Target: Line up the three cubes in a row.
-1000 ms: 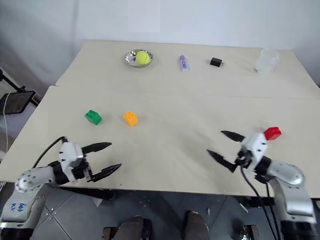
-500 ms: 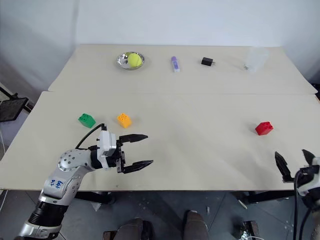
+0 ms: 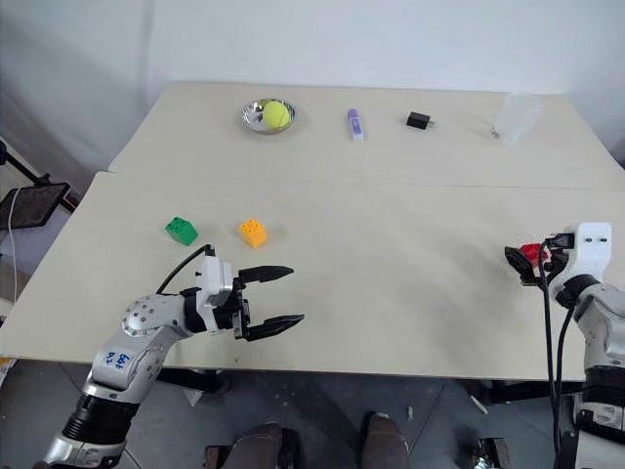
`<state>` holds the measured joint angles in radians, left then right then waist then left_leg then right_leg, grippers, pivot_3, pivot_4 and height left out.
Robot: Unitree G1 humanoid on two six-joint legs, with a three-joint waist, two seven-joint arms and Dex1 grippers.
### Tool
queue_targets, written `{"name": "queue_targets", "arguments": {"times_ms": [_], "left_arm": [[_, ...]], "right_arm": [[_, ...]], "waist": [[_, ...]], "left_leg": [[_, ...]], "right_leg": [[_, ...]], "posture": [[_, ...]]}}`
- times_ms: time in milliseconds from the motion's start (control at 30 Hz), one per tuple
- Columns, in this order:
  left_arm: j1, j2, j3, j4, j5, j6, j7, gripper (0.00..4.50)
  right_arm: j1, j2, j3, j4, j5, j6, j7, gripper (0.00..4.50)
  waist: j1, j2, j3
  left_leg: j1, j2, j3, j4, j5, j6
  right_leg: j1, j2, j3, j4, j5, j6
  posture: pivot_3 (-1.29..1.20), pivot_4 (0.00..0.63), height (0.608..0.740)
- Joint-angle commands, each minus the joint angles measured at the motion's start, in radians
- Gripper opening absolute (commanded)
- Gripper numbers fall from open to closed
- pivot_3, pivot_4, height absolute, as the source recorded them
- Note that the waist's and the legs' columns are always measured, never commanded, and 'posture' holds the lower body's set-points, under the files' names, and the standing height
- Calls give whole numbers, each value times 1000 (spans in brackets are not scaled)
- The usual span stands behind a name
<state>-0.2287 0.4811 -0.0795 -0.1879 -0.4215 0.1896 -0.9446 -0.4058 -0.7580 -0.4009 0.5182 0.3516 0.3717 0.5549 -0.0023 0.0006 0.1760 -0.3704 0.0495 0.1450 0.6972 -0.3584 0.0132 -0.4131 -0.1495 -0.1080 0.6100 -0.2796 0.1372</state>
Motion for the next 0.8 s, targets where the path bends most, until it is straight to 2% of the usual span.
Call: {"name": "queue_targets", "arguments": {"times_ms": [33, 167, 233, 367, 500, 600, 700, 800], "left_arm": [[7, 7, 18, -40, 5, -11, 15, 4500], [4, 12, 27, -41, 3, -10, 27, 4500], [15, 25, 42, -40, 3, -14, 32, 4500], [36, 37, 66, -48, -7, -2, 47, 4500], [63, 42, 73, -63, -14, 13, 50, 4500], [72, 42, 73, -66, -10, 17, 52, 4500], [100, 44, 77, -92, -8, 28, 67, 4500], [125, 51, 89, -125, -15, 43, 82, 4500]], "right_arm": [[-19, -11, -10, 35, -14, -56, 12, 3566], [-15, -2, -11, 34, -3, -77, 35, 2203], [-2, 4, 23, -23, 19, -103, 141, 1526], [-21, -22, 171, -65, -31, -297, 444, 1493], [-187, 4, 345, -25, -67, -330, 697, 1493], [-269, 32, 412, 4, -83, -322, 781, 1493], [-390, 117, 530, 101, -147, -368, 892, 1493], [-438, 154, 562, 218, -186, -438, 939, 1493]], "waist": [[0, 0, 0], [-2, 0, 0], [-3, 0, 0], [-13, 0, 0], [-28, 0, 0], [-30, 0, 0], [-27, 0, 0], [-22, 0, 0]], "left_leg": [[0, 0, 0, 0, 0, 0], [0, 0, 1, 0, 0, 0], [0, 0, 1, 0, 0, 0], [1, 1, 1, 0, 0, 0], [1, 1, 1, 1, 0, 0], [1, 1, 0, 1, 0, -1], [1, 1, -1, 1, 0, -1], [0, 1, -1, 1, 0, -1]], "right_leg": [[0, 0, 0, 0, 0, 0], [0, 0, 0, 0, 0, 0], [0, 0, 0, 0, 0, 0], [0, 1, 0, 0, 0, 0], [0, 0, 1, 0, 0, 1], [0, 1, 0, 2, 1, 1], [0, 0, -1, 2, 1, 1], [0, 0, -1, 1, 1, 1]], "posture": [[0, 150, 740], [0, 150, 740], [0, 150, 740], [0, 150, 740], [0, 150, 740], [0, 150, 740], [0, 150, 740], [0, 150, 740]]}}
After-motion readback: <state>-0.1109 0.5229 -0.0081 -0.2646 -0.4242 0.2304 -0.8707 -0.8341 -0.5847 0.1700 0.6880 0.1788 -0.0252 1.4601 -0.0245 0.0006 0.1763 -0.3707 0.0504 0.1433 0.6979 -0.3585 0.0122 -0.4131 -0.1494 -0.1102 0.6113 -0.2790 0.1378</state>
